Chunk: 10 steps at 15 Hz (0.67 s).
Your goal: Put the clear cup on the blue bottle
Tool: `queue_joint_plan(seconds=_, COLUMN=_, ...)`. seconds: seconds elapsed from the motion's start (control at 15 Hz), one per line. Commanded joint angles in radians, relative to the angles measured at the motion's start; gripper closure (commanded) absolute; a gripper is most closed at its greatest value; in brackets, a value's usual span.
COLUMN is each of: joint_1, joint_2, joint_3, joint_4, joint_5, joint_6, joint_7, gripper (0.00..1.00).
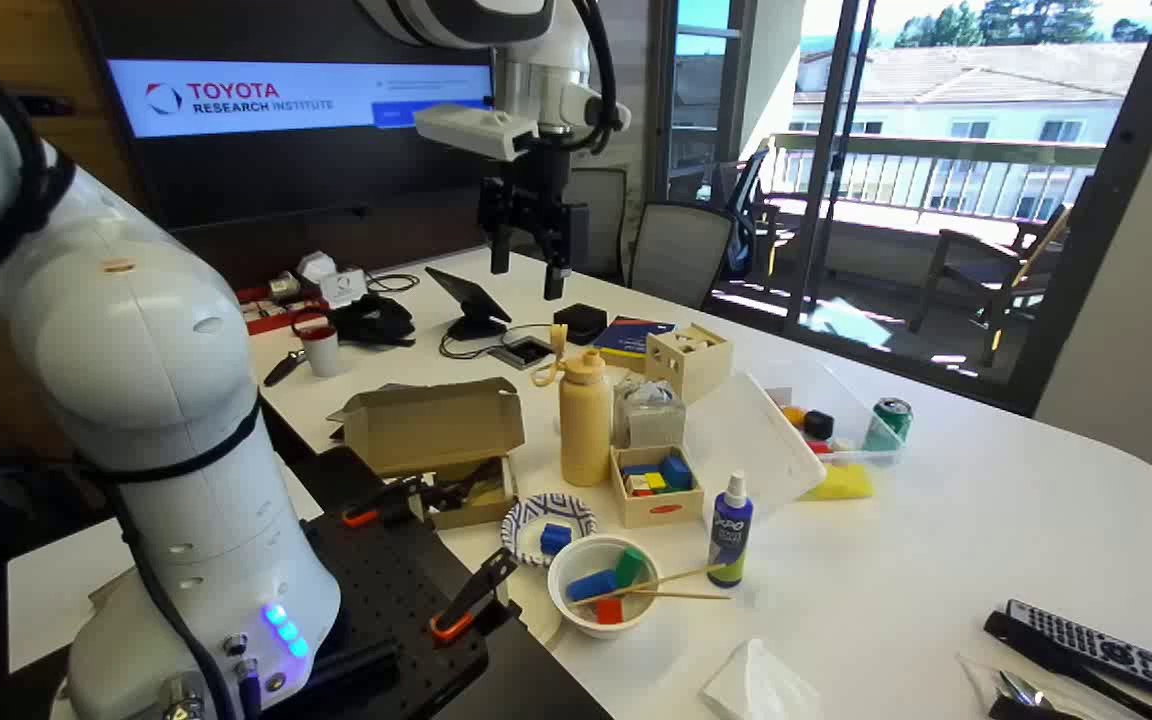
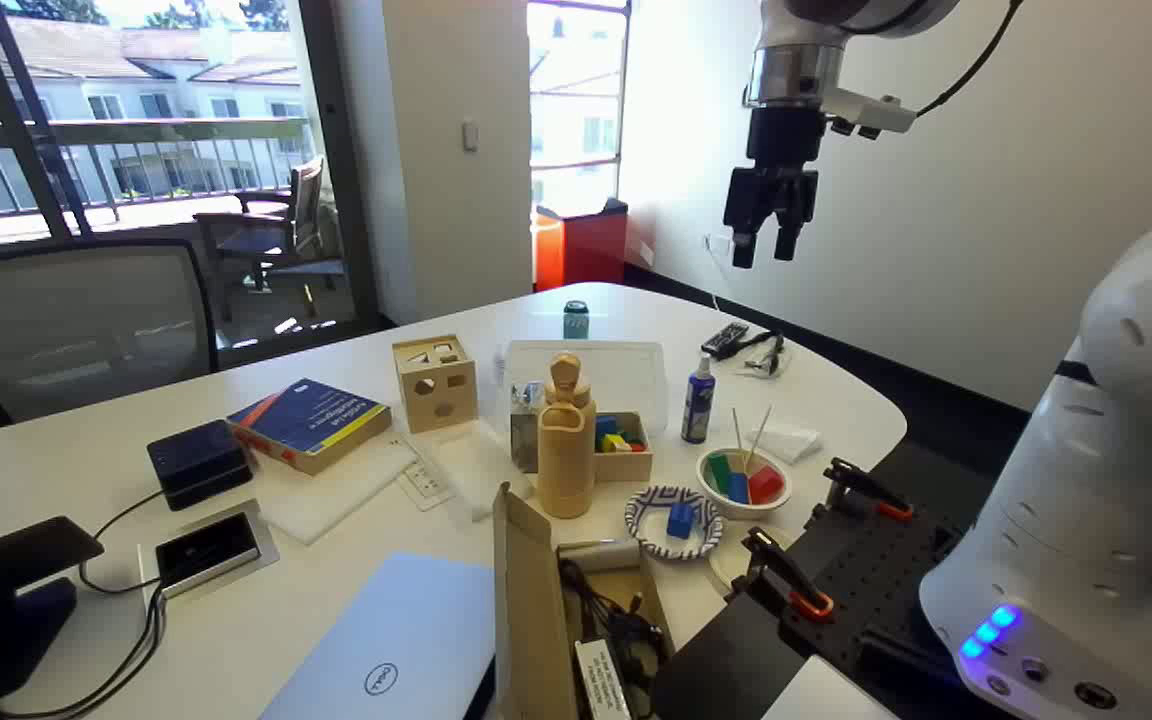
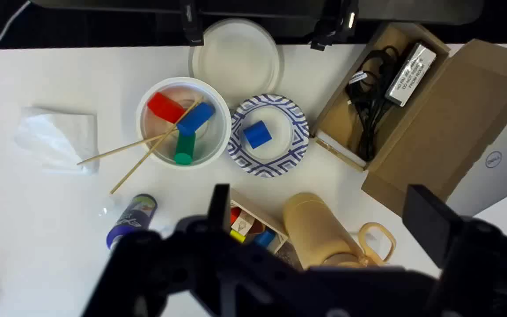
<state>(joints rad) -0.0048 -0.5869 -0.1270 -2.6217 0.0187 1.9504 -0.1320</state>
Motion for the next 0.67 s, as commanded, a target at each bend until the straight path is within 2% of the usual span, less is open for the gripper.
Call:
queue_joint_plan(seconds=0.0, joint_1=-0.013, joint_2=0.001, joint_3=0.012, joint_4=0.001, joint_5=0.007, joint_6=-0.002, joint_7=-0.006, gripper=0.00)
queue_joint_plan(seconds=0.33, joint_1=-0.013, joint_2=0.001, joint_3=0.012, joint_4=0.001, joint_5=0.007, joint_6=-0.002, joint_7=-0.006, gripper=0.00)
queue_joint_plan(seconds=0.6, joint_1=-0.017, joint_2=0.210, joint_3=-0.051, joint_4=0.113, joint_5=0.082, joint_6=0.051, joint_7=-0.042, gripper=0.00)
